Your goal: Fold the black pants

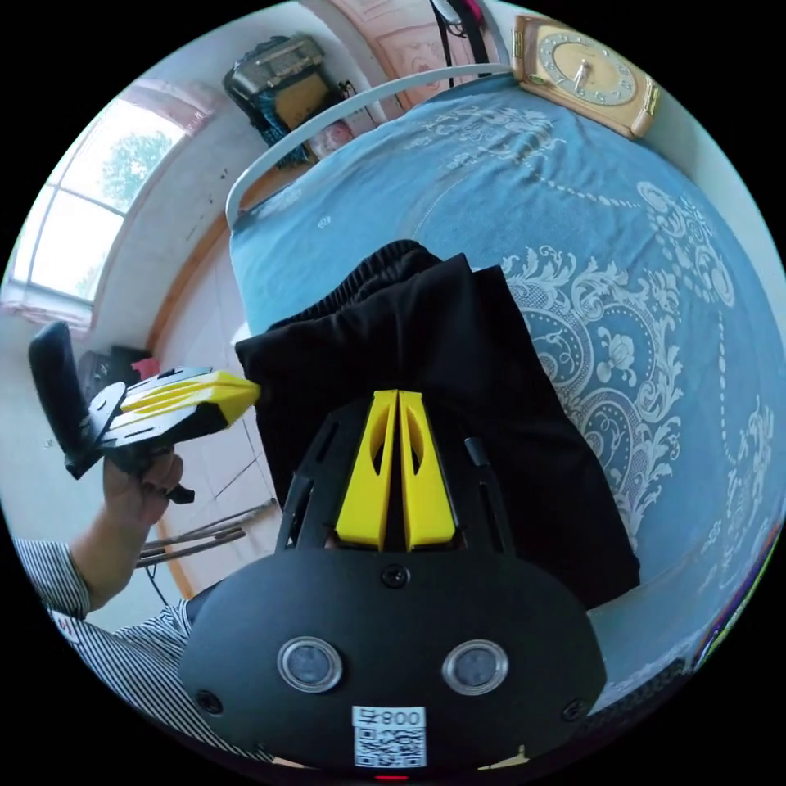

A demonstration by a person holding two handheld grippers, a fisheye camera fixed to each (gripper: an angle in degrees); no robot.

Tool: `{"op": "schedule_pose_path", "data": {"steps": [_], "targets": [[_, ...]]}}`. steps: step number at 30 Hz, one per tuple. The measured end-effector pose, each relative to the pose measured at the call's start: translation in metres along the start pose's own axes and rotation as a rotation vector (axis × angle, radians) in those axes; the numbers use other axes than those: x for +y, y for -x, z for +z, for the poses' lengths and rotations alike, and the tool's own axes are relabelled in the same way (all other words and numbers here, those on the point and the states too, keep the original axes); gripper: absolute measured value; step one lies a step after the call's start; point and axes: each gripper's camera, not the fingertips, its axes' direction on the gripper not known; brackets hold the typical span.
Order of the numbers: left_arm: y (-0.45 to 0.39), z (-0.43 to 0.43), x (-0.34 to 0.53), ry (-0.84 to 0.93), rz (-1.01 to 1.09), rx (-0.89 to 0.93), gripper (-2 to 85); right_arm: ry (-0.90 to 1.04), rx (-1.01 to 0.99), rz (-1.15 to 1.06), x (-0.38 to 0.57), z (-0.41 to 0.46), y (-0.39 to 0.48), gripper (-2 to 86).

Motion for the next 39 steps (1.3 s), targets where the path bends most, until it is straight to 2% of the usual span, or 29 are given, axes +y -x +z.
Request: {"op": "schedule_pose_path", "data": {"steps": [2,4,7,12,15,19,27,33,39], "targets": [[-0.004,0.021,-0.005,0.076,0.02,-0.079,0.4,-0.001,0.043,0.001,-0.003,0.005,0.014,0.2],[0.002,0.032,-0.004,0.138,-0.032,-0.085,0.2,0.001,0.037,0.009,-0.004,0.003,0.019,0.2],[0.004,0.027,0.005,0.11,-0.07,-0.034,0.2,0.029,-0.015,-0.003,-0.008,-0.018,0.024,0.2],[-0.02,0.013,0.016,0.048,-0.011,-0.08,0.2,-0.152,0.022,0.001,-0.01,-0.074,0.025,0.2],[-0.037,0.018,0.016,0.038,0.051,-0.136,0.2,-0.099,0.064,0.022,-0.035,-0.062,0.019,0.1],[-0.044,0.047,0.017,0.112,0.073,-0.223,0.2,0.028,0.118,0.005,-0.06,-0.023,0.019,0.1],[-0.034,0.064,0.034,0.142,0.016,-0.116,0.4,0.052,0.05,-0.005,-0.055,-0.024,0.004,0.1],[-0.036,0.051,0.057,0.086,-0.021,-0.115,0.2,-0.092,-0.094,0.042,-0.016,-0.074,-0.027,0.3],[-0.036,0.056,0.094,0.104,-0.056,-0.049,0.5,-0.178,-0.175,0.155,0.105,-0.11,-0.079,1.4]]}}
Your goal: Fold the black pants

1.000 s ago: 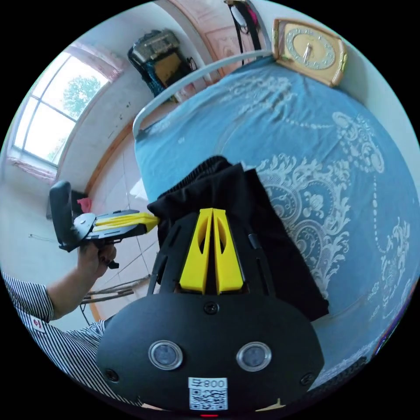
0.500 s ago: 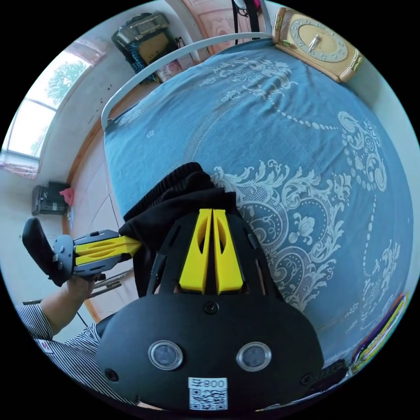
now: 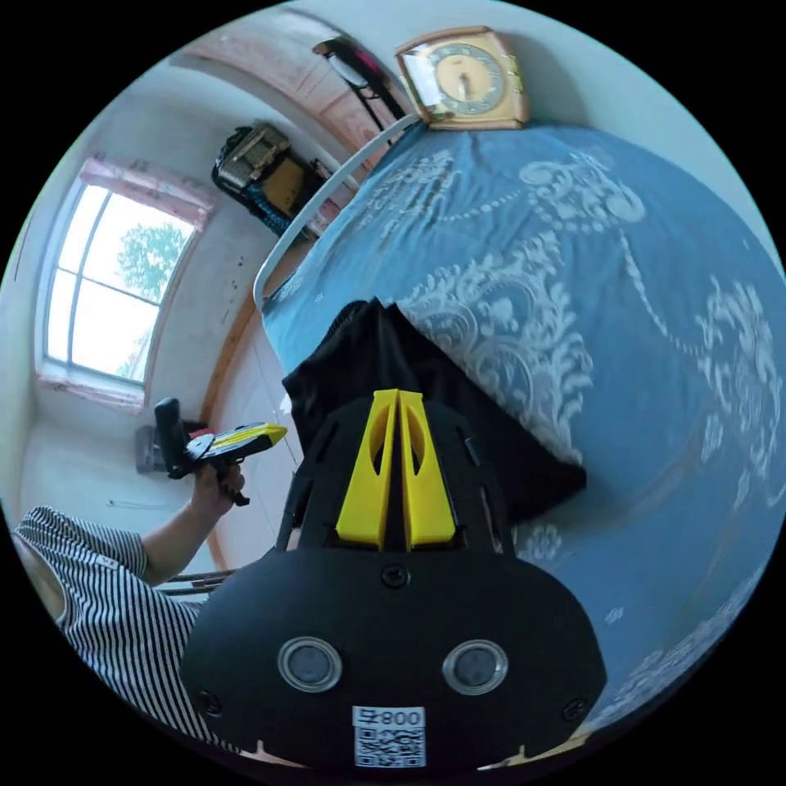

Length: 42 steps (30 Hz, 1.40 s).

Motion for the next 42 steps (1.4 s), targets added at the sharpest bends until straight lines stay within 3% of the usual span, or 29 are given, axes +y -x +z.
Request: {"op": "schedule_pose_path", "data": {"steps": [11,20,26,42], "targets": [[-0.006,0.058,0.042,0.089,-0.089,0.355,5.0,0.09,-0.368,0.419,0.235,0.036,-0.109,7.8],[-0.032,0.122,0.056,0.295,-0.074,0.489,8.5,0.053,-0.569,0.504,0.279,0.089,-0.139,7.8],[-0.053,0.171,0.058,0.432,-0.036,0.494,5.1,0.04,-0.604,0.544,0.3,0.109,-0.156,8.1],[-0.037,0.189,0.072,0.435,-0.066,0.487,1.8,-0.024,-0.736,0.605,0.341,0.162,-0.178,9.8]]}}
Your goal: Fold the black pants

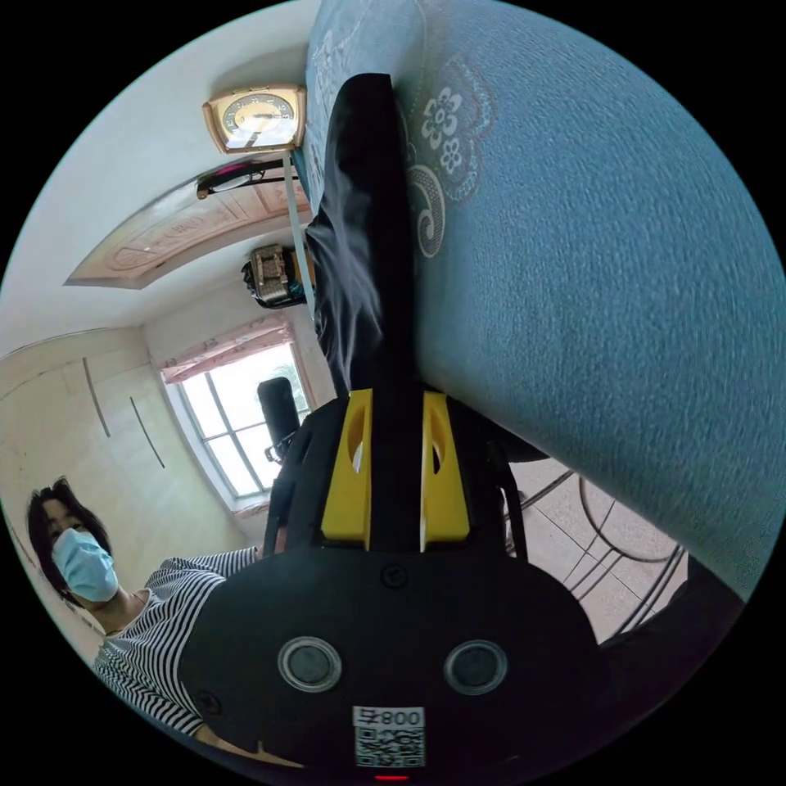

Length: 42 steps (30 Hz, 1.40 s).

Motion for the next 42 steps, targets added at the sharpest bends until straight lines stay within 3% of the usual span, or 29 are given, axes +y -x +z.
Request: {"op": "schedule_pose_path", "data": {"steps": [17,30,36,42], "targets": [[0.029,-0.032,0.018,-0.036,0.004,0.056,1.5,-0.062,-0.249,0.06,0.022,0.027,-0.048,12.0],[0.066,-0.081,0.038,-0.053,-0.011,0.092,1.3,-0.04,-0.244,0.076,0.008,0.067,-0.054,6.9],[0.113,-0.142,0.068,-0.189,-0.112,0.109,3.1,-0.044,-0.267,0.065,0.008,0.066,-0.048,5.1],[0.173,-0.196,0.087,-0.425,-0.239,0.263,10.0,-0.049,-0.276,0.017,0.001,0.055,-0.024,4.1]]}}
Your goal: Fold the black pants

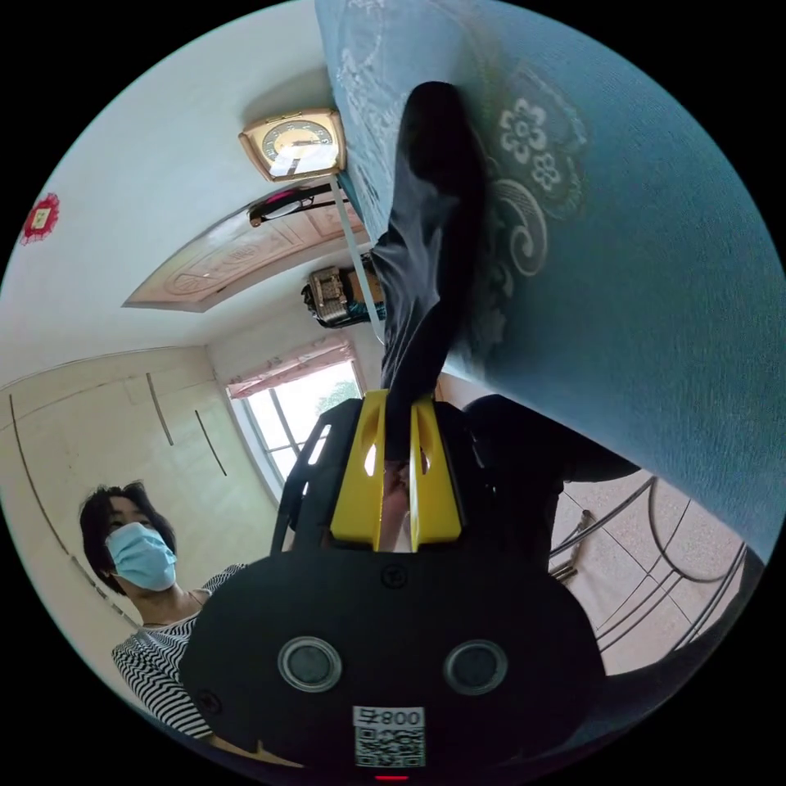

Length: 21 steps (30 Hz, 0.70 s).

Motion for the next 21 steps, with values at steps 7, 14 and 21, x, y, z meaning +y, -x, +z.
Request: {"op": "schedule_pose_path", "data": {"steps": [7,14,21], "targets": [[0.042,-0.038,-0.023,-0.244,-0.125,0.266,14.9,0.027,0.042,-0.071,-0.014,-0.002,0.037,3.5],[0.051,-0.055,-0.05,-0.297,-0.146,0.269,16.4,0.015,0.03,-0.051,-0.021,-0.011,0.031,4.1],[0.045,-0.045,-0.073,-0.257,-0.127,0.247,14.7,0.026,0.037,-0.052,-0.031,-0.017,0.026,4.1]]}}
